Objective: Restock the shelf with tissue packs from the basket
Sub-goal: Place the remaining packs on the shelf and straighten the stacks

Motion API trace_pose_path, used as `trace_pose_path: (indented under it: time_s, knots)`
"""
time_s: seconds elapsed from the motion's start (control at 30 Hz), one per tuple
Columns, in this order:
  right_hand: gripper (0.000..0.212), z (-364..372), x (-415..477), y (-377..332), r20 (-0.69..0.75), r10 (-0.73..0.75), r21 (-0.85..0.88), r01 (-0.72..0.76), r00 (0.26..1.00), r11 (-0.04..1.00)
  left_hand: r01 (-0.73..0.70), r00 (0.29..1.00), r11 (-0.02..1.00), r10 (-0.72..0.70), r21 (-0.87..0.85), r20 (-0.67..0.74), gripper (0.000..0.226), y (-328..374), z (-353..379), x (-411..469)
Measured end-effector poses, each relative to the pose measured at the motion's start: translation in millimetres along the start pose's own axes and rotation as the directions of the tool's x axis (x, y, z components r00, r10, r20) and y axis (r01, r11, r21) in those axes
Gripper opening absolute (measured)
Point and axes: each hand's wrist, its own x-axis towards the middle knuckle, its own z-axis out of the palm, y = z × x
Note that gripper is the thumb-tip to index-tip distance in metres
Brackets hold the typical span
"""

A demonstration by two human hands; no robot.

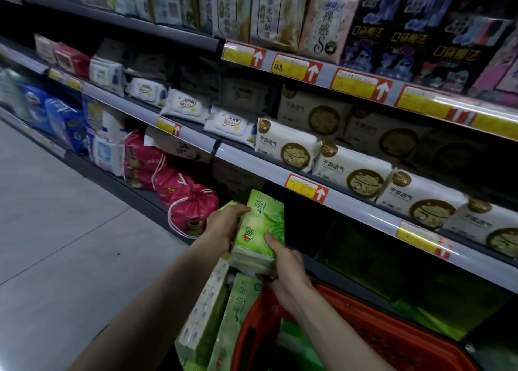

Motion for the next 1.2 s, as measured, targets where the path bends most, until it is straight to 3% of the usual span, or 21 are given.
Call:
trace_pose_path:
  time_s: [0.13, 0.33, 0.47, 0.67, 0.73, 0.83, 1.07, 1.17, 1.2]
  knots:
    - [0.051, 17.1, 18.1, 1.9, -0.031, 0.016, 0.033, -0.015, 0.999, 0.999, 0.03, 0.999, 0.993, -0.028, -0.117, 0.017, 0.044, -3.6, -6.9, 21.7]
    - [0.046, 31.2, 44.6, 3.7, -0.042, 0.025, 0.016, -0.024, 0.999, 1.0, 0.031, 0.999, 0.999, -0.031, -0.026, -0.01, 0.02, 5.7, -11.7, 55.2]
    - [0.052, 39.1, 72.2, 1.9, -0.048, 0.057, 0.027, -0.056, 0.997, 0.998, 0.048, 0.999, 0.993, -0.049, 0.105, 0.004, 0.04, 7.2, -15.4, 77.2]
    - [0.047, 62.5, 121.6, 2.8, -0.037, 0.084, 0.132, -0.078, 0.996, 0.988, -0.026, 0.981, 0.997, 0.039, 0.073, -0.188, 0.063, 4.5, -17.7, 100.8]
    - [0.059, 74.6, 140.2, 8.0, -0.047, 0.074, 0.141, -0.067, 0.996, 0.988, -0.022, 0.972, 1.0, 0.023, 0.006, -0.233, 0.055, 3.3, -20.4, 103.5]
    - [0.078, 91.7, 169.0, 18.0, -0.093, 0.068, 0.148, -0.054, 0.993, 0.988, -0.009, 0.96, 0.995, -0.018, -0.095, -0.28, 0.025, -3.9, -23.5, 109.0]
    - [0.048, 112.3, 205.9, 19.4, -0.072, 0.058, 0.056, -0.054, 0.996, 0.997, -0.062, 0.935, 0.992, 0.019, -0.111, -0.354, 0.04, -10.6, -21.9, 135.0]
    - [0.095, 110.8, 247.3, 54.8, -0.126, 0.034, -0.066, -0.042, 0.991, 0.997, -0.056, 0.947, 0.991, 0.015, -0.118, -0.321, 0.03, -12.1, -25.5, 144.7]
    - [0.097, 108.9, 254.8, 62.5, -0.14, -0.004, -0.117, -0.013, 0.99, 0.993, -0.038, 0.95, 0.992, 0.0, -0.118, -0.312, 0.026, -12.8, -26.4, 145.9]
